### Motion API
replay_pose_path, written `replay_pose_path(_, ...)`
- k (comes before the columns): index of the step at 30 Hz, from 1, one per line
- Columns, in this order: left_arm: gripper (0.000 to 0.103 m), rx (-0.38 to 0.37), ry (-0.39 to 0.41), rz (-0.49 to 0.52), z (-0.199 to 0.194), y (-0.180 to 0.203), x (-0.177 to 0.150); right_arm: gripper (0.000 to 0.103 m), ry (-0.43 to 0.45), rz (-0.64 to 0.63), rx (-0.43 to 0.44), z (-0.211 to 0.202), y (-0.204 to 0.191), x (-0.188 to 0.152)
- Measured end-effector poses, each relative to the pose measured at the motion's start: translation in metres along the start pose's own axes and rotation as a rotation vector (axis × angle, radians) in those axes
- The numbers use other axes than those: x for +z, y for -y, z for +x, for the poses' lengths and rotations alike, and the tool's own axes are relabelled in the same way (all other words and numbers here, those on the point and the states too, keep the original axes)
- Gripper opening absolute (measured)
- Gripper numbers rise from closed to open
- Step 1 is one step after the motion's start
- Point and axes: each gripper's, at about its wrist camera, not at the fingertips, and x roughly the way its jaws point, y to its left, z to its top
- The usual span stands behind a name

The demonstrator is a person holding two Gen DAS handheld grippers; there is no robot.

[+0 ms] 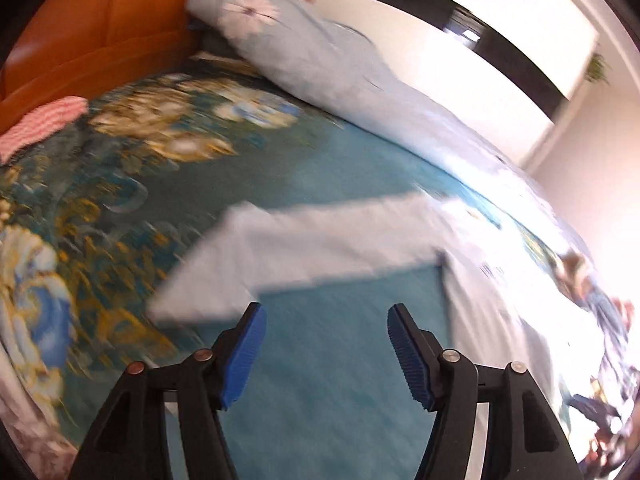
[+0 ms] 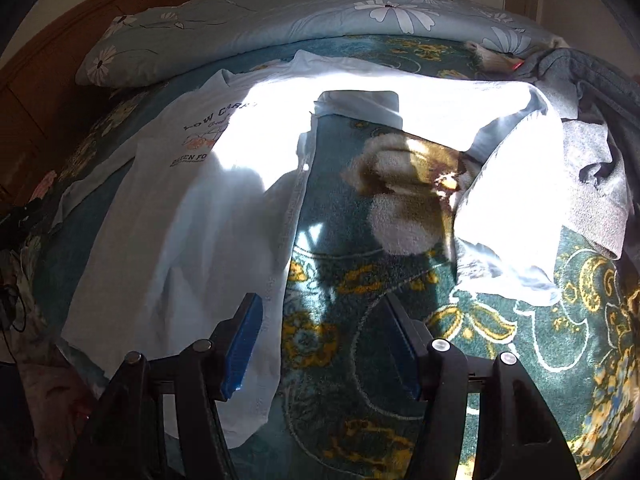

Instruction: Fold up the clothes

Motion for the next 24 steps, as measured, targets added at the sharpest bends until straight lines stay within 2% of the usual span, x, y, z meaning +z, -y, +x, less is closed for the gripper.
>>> replay_pose_path(2, 0.067, -0.055, -0.065, 0.049, 0.004, 0.025, -0.025, 0.062, -0.024, -0.016, 0.022, 0.008, -0.009, -0.011)
replay_pose_path(5, 0.068, -0.072, -0.119, 0.12, 0.011, 0.056, -0.054, 0.062, -0.029, -0.04, 0.016, 0.01, -0.019, -0.02)
replay_pose_path(7, 0.067, -0.079, -0.144, 0.136, 0.016, 0.069, -0.067, 0.047, -0.043, -0.058, 0.028, 0.008, -0.024, -0.025)
replay_pose_path(8, 0.067, -0.086, -0.159, 0.135, 0.019, 0.074, -0.072, 0.022, -0.053, -0.062, 0.048, 0.008, -0.026, -0.028)
replay_pose_path(9, 0.067, -0.092, -0.173, 0.134, 0.021, 0.077, -0.076, 0.008, -0.062, -0.066, 0.073, 0.007, -0.028, -0.031)
replay_pose_path(12, 0.067, -0.089, -0.201, 0.133, 0.023, 0.088, -0.089, 0.007, -0.05, -0.099, 0.083, -0.004, -0.03, -0.04)
replay_pose_path(15, 0.067, -0.094, -0.217, 0.129, 0.021, 0.091, -0.098, 0.007, 0.018, -0.068, -0.016, -0.025, -0.012, -0.042)
replay_pose_path(17, 0.067, -0.097, -0.237, 0.125, 0.022, 0.092, -0.105, 0.007, 0.031, -0.016, -0.012, -0.03, 0.004, -0.043)
replay_pose_path(19, 0.067, -0.093, -0.259, 0.121, 0.024, 0.094, -0.111, 0.004, 0.025, -0.026, -0.052, -0.027, 0.008, -0.042)
replay_pose_path(21, 0.067, -0.102, -0.258, 0.125, 0.023, 0.098, -0.115, 0.004, 0.033, -0.056, -0.131, -0.028, 0.012, -0.039)
replay_pose_path(24, 0.066, -0.127, -0.266, 0.126, 0.023, 0.106, -0.121, 0.004, 0.059, 0.014, -0.038, -0.036, 0.026, -0.043)
